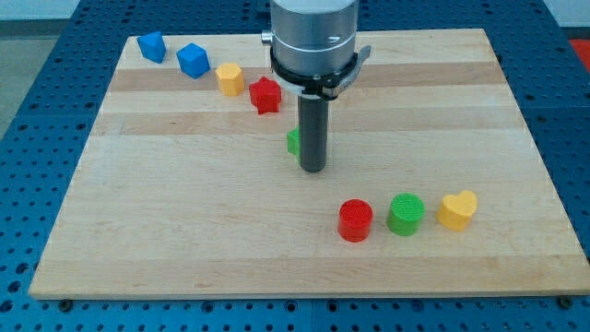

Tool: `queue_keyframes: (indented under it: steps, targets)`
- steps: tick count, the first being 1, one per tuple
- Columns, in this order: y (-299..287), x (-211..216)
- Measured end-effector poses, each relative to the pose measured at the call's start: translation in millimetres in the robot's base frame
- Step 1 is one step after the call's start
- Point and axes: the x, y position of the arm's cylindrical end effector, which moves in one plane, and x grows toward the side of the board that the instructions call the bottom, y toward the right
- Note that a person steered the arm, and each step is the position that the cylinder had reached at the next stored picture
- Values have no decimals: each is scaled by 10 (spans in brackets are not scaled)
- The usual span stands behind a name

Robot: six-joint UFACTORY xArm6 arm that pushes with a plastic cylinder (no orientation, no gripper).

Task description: Adjust the green star

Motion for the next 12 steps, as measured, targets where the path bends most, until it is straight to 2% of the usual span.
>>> queue_keyframes:
  steps: [2, 3, 4, 9, 12]
  targets:
    - [13, -172]
    - [12, 111]
    - [-39, 197]
    - [-244, -275]
    - [-207, -301]
